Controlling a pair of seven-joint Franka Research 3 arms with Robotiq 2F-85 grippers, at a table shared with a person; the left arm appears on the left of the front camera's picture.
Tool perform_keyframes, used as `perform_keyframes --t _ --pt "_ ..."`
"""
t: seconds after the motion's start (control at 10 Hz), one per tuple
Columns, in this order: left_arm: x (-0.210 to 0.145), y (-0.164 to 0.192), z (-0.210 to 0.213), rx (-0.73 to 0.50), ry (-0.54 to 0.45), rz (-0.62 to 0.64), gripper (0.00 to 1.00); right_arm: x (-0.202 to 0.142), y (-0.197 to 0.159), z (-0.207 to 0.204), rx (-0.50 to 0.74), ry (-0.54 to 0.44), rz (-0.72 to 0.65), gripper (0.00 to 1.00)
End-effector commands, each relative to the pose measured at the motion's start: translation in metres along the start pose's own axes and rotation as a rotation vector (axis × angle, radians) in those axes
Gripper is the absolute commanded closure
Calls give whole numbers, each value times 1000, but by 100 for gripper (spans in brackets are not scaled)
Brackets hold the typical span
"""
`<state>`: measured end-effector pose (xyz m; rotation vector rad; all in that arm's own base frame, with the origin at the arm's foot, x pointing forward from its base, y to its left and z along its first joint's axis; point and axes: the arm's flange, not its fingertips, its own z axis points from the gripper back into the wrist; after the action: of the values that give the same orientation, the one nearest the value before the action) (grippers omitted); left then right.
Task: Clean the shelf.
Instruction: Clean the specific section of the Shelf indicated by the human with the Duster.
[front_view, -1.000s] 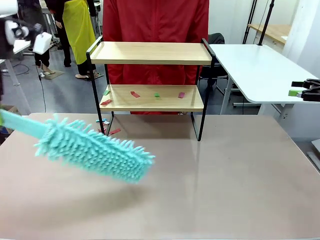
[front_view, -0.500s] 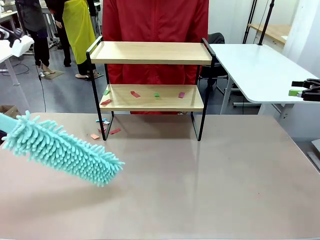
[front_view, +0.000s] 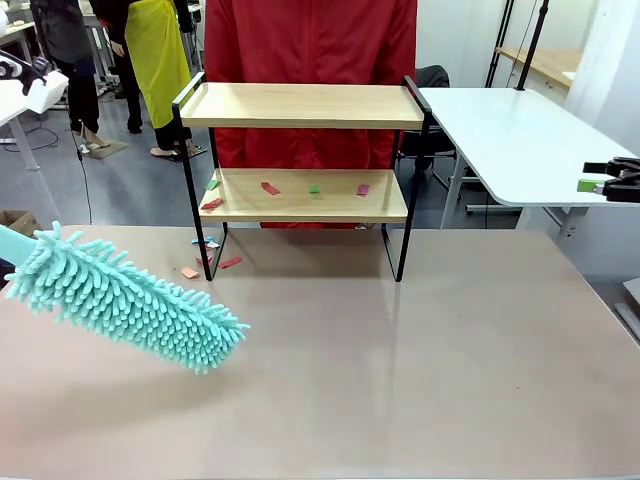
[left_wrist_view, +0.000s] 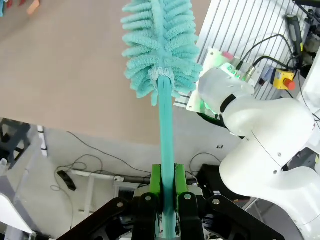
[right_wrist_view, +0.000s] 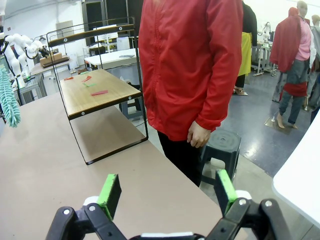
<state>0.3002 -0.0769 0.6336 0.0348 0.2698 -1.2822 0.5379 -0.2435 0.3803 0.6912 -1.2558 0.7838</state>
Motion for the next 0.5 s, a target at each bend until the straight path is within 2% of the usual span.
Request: perform_keyframes --t 0.0,0.4 --pt "-1 -5 -2 -3 -6 -3 87 9 1 -2 -15 14 -11 0" --pt "-1 -5 -2 -3 -6 -3 87 9 1 -2 -15 14 -11 0"
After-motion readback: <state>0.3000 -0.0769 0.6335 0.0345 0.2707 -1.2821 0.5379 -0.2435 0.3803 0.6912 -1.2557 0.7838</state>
